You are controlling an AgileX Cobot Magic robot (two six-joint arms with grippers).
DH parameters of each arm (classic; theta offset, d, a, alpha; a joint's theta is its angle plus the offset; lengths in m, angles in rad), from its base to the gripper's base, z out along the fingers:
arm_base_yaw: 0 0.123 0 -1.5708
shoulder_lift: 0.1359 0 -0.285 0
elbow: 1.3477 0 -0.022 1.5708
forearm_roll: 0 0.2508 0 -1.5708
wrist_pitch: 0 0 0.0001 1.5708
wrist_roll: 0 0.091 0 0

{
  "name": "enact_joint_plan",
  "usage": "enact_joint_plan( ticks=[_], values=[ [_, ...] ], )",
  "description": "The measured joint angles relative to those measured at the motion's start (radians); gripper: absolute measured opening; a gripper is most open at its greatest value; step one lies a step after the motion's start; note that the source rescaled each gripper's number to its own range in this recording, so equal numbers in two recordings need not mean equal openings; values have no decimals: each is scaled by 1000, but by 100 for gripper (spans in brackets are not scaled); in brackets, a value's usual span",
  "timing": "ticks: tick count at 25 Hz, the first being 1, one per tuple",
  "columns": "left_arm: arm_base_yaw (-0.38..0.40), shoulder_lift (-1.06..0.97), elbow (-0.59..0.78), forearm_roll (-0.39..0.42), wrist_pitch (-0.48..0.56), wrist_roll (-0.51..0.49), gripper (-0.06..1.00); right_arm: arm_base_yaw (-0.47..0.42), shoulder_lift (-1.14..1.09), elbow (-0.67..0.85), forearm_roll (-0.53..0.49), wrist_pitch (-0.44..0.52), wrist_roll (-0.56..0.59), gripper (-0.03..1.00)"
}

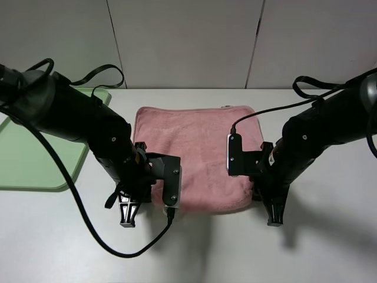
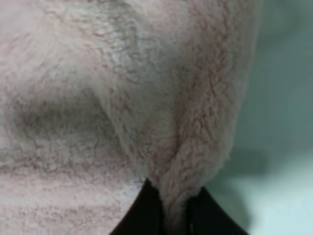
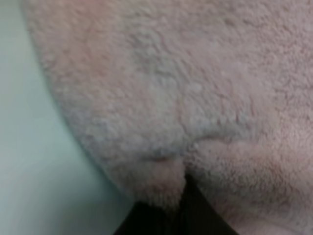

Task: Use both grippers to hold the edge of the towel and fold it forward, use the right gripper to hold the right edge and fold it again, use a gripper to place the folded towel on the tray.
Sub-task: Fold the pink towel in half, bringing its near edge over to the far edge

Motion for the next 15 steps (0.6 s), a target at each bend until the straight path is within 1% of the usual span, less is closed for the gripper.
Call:
enact_joint_plan(
  ticks=[5,11,15],
  values=[
    [-7,-38,0,16,62,0,0,0,-54,4,18,58,20,0],
    [-60,-57,0,18,145,-1,0,0,-135,5,46,148,23,0],
    [-82,-93,1,18,182,-34,0,0,-185,5,60,214,23,0]
  ],
)
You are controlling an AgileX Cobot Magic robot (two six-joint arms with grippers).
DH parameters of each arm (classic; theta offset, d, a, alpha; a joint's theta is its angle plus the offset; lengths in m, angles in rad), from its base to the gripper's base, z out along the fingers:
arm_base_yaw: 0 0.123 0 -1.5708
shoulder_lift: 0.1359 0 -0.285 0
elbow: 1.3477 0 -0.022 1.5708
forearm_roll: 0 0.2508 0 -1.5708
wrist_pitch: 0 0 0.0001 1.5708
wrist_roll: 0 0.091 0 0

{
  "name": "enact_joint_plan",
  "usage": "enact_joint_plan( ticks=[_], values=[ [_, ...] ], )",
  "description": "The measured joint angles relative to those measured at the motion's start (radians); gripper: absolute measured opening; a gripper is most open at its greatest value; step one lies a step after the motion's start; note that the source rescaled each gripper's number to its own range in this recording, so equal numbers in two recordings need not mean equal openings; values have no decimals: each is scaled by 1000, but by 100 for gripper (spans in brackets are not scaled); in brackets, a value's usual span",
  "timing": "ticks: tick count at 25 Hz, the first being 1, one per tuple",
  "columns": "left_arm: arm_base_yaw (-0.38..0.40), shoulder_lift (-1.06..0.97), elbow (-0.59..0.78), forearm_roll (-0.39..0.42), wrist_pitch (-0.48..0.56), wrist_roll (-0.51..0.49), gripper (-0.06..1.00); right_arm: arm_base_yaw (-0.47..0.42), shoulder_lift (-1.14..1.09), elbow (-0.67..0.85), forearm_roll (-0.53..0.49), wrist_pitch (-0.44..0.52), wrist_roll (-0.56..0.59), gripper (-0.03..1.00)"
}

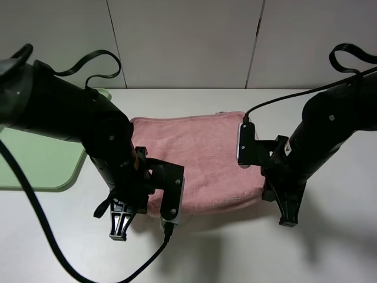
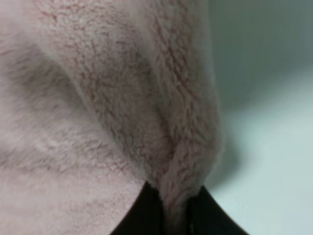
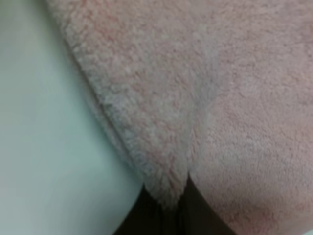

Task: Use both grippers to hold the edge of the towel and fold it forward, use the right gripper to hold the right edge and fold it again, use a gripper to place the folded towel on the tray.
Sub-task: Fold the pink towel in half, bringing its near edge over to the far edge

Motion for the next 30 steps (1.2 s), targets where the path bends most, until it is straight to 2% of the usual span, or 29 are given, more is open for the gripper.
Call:
enact_joint_plan(
  ticks=[5,15,23,30],
  values=[
    [-5,-82,0,-2,59,-63,0,0,-57,0,7,83,0,0],
    [-73,-232,0,-16,181,-124,0,0,-206,0,23,258,5,0],
    [-82,-314,0,-110,265,-128,0,0,-340,0,64,418,8,0],
    [-83,-350,0,-174,332,-128,0,6,-416,0,112,511,8,0]
  ],
)
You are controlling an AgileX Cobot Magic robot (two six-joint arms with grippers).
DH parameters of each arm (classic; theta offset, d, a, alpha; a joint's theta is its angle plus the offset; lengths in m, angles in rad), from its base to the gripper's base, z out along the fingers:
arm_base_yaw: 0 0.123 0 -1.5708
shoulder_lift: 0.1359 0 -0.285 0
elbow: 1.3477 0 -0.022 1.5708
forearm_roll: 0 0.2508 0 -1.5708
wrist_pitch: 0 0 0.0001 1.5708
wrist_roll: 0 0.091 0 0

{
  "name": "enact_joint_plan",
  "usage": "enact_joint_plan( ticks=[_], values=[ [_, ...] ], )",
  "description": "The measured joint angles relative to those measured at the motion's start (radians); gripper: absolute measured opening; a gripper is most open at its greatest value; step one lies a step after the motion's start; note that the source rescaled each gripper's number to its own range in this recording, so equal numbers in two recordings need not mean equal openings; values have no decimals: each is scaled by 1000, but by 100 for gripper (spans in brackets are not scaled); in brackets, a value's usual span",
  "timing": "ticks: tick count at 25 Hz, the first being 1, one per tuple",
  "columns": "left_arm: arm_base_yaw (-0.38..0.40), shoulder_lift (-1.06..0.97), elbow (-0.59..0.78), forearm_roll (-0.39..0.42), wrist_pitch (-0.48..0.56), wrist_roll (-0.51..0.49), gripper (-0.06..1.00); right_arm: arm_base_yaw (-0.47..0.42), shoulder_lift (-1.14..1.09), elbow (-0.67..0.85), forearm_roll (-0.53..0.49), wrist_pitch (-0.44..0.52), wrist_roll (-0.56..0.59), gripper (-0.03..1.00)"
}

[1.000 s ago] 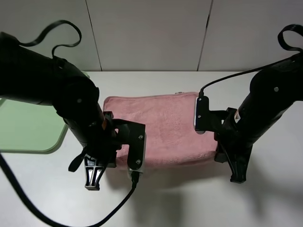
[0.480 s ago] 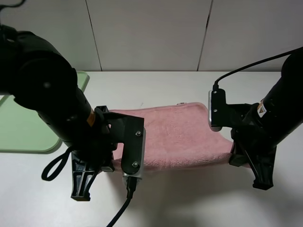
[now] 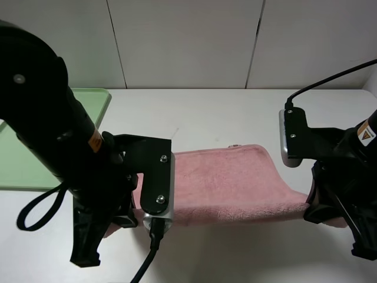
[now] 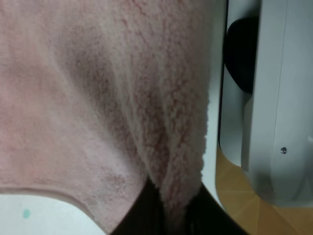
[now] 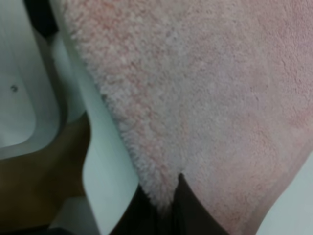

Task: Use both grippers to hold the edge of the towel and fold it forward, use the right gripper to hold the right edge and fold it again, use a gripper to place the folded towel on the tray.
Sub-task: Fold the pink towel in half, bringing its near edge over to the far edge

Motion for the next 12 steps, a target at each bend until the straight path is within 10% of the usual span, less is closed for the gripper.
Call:
enact_joint_plan(
  ticks=[12],
  values=[
    [-2,-33,0,-6,35,0,0,1,-26,0,38,61,0,0]
  ],
)
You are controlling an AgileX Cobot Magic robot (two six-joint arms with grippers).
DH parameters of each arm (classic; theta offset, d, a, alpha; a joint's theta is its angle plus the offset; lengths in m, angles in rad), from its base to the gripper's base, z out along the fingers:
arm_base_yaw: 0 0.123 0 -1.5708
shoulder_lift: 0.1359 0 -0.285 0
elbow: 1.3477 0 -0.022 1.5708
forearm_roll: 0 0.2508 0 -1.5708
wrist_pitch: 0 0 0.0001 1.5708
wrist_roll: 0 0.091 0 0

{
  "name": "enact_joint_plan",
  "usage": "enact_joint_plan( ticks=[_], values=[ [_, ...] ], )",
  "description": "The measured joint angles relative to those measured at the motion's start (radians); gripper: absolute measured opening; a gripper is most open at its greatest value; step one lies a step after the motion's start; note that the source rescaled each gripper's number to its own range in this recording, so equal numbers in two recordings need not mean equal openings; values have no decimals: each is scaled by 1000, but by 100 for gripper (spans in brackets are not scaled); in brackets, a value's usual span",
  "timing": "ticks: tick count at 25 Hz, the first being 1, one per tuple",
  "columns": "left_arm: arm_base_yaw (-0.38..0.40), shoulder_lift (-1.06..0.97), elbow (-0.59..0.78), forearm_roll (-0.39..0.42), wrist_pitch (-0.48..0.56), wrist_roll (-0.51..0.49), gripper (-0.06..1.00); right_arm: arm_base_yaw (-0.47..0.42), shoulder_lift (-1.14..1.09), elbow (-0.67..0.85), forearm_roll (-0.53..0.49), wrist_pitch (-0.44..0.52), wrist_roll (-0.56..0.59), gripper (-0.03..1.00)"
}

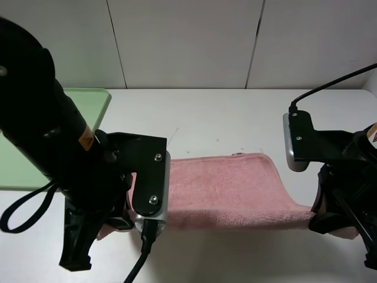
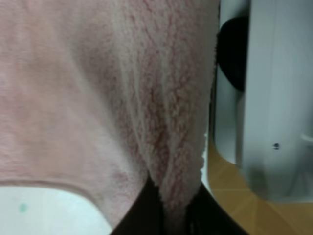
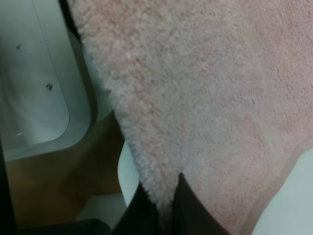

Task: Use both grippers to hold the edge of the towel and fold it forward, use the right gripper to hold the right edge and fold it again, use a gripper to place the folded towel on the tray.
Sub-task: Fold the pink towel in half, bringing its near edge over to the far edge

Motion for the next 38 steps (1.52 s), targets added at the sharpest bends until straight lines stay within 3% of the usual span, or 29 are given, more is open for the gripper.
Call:
enact_joint_plan(
  ticks=[8,21,38],
  values=[
    [32,0,0,110,-123,0,0,0,12,-65,-86,-50,0,0],
    [225,42,0,124,-269,29,0,0,313,-263,-173,-103,-14,0],
    [279,249,0,149,-535,30,0,0,428,-295,-244,-211,-23,0]
  ],
)
